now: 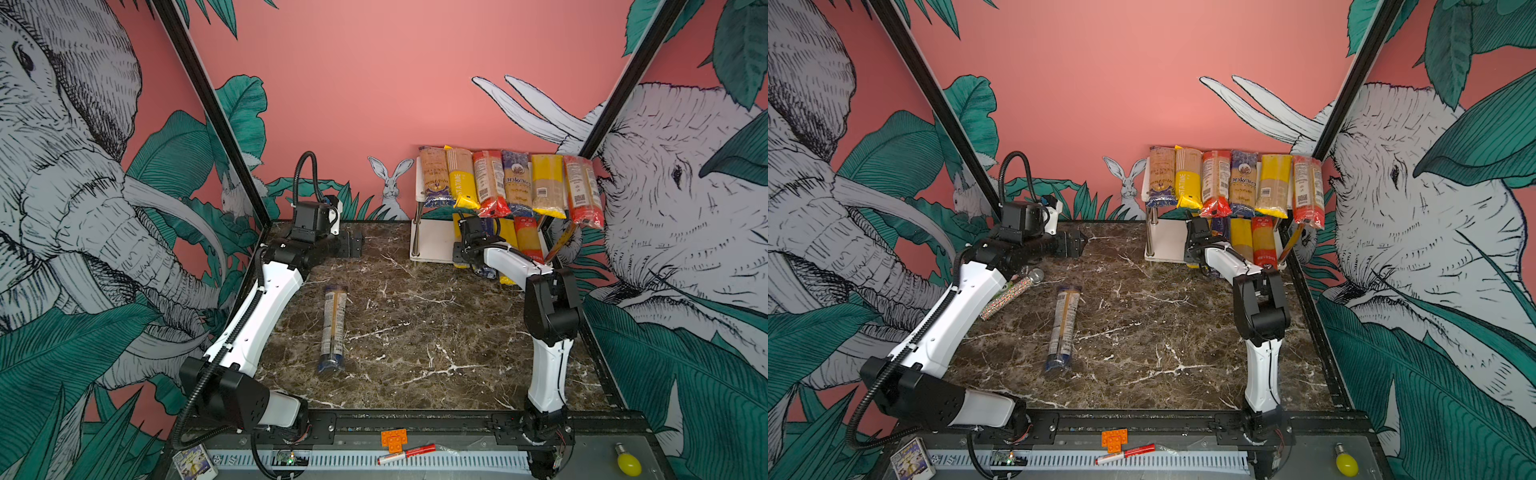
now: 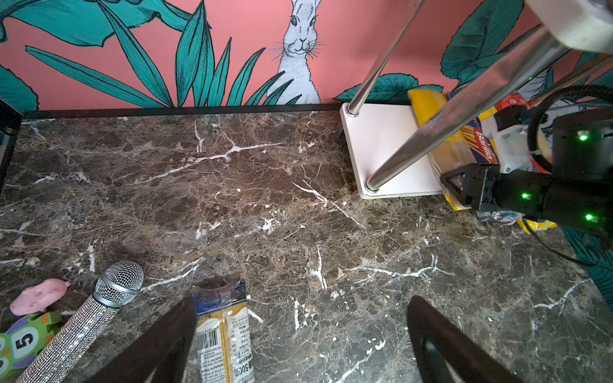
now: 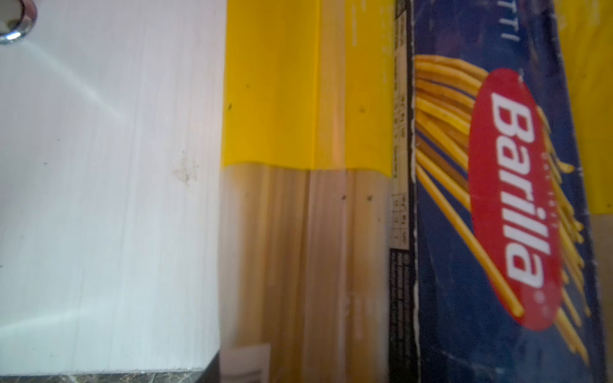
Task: Place and organize the pasta boxes and bags onto the shelf
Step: 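Stand the yellow-banded bag beside the Barilla box at the shelf, then open and withdraw the right gripper while the left gripper lowers over the white-and-blue bag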
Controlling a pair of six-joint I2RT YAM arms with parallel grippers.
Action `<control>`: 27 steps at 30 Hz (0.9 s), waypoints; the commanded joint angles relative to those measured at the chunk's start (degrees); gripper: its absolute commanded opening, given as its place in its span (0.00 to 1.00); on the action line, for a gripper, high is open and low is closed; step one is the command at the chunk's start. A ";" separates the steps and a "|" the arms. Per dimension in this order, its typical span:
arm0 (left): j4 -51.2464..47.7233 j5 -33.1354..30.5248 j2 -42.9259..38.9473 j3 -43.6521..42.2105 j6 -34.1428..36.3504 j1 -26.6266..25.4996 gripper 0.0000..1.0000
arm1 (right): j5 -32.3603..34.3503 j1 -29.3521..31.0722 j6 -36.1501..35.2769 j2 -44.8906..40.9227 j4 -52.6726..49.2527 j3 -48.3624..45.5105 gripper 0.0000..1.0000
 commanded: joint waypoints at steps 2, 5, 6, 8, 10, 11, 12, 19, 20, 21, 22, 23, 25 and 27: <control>-0.33 0.46 -0.48 0.81 -0.76 0.34 1.00 | 1.46 -0.69 -0.46 -3.08 1.30 -0.08 0.66; 0.08 0.42 -1.20 -0.32 -1.43 0.29 0.99 | 0.46 -0.69 -0.36 -5.18 1.04 -1.56 0.73; 0.22 0.37 -1.48 -0.67 -1.66 0.33 1.00 | 0.09 -0.68 -0.33 -5.76 0.86 -1.89 0.74; 0.44 0.05 -2.23 -1.67 -2.09 0.33 1.00 | -0.89 -0.69 -0.02 -7.28 0.55 -2.79 0.78; 0.56 -0.21 -3.11 -2.74 -2.47 0.37 0.99 | -1.72 -0.69 0.55 -8.89 0.37 -4.00 0.79; 0.64 -0.41 -3.64 -3.45 -2.71 0.38 1.00 | -2.15 -0.69 0.70 -9.78 0.41 -4.68 0.79; 0.73 -0.64 -4.10 -4.18 -2.81 0.35 0.99 | -2.32 -0.60 0.79 -10.61 0.26 -5.32 0.80; 1.36 -3.25 -9.41 -14.47 -5.75 0.34 0.99 | -3.54 -0.01 0.99 -18.08 -0.99 -12.16 0.98; 1.31 -3.59 -10.42 -15.99 -6.48 0.33 0.99 | -3.59 0.16 1.02 -19.17 -1.14 -13.29 0.98; 1.20 -4.13 -11.60 -17.81 -7.28 0.34 0.99 | -3.52 0.47 1.04 -20.50 -1.46 -14.64 0.99; 1.10 -4.58 -12.84 -19.81 -7.77 0.33 0.99 | -3.34 0.82 1.05 -21.78 -1.83 -15.94 0.99; 0.98 -4.90 -13.93 -21.23 -8.21 0.33 0.99 | -3.28 1.16 1.04 -22.93 -2.10 -16.76 0.99; 0.15 -5.68 -16.32 -24.01 -9.19 0.38 0.99 | -3.14 1.97 0.92 -25.45 -2.72 -20.56 0.99; -0.85 -5.74 -18.43 -26.36 -10.14 0.35 0.99 | -2.44 3.08 0.68 -28.82 -3.49 -23.06 0.99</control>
